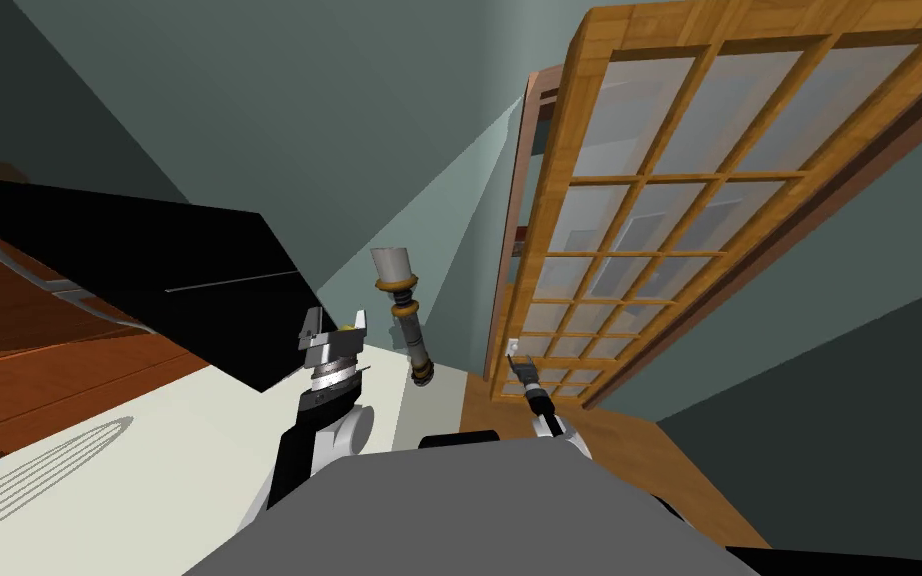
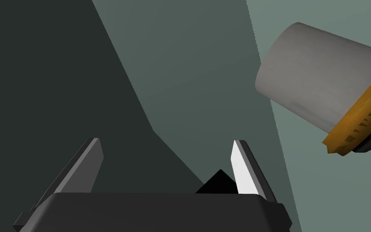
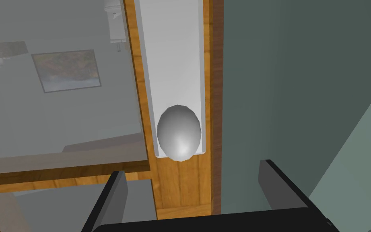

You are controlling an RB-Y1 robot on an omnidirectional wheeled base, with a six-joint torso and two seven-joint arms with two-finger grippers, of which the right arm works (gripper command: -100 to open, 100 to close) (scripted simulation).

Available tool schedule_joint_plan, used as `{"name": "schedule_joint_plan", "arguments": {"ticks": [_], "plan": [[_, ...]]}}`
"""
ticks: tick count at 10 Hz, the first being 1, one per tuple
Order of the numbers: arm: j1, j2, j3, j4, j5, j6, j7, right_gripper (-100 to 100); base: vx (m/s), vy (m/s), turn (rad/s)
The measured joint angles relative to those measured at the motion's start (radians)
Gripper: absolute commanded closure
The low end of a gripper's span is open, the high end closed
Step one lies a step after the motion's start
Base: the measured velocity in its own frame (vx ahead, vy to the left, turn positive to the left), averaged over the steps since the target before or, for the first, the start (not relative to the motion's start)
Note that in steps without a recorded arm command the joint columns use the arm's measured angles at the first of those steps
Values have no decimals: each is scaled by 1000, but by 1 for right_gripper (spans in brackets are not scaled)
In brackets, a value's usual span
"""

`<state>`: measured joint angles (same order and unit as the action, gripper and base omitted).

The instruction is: Pull the door open

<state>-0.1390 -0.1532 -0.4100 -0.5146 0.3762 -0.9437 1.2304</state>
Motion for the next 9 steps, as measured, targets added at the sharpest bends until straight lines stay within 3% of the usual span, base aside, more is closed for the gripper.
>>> {"name": "schedule_joint_plan", "arguments": {"ticks": [3, 4, 6, 8, 9], "plan": [[-8, -4, -52, 12, -33, 14, 27, -100, 39, -45, 245], [3, 4, -67, -10, -42, 26, 35, -100, 30, -43, 128], [-23, -5, -92, 45, -59, 8, 59, -100, 26, -36, 194], [-20, -7, -117, 48, -75, 10, 71, -100, 13, -33, 152], [-20, -7, -118, 48, -76, 11, 71, 100, -2, 3, -38]]}}
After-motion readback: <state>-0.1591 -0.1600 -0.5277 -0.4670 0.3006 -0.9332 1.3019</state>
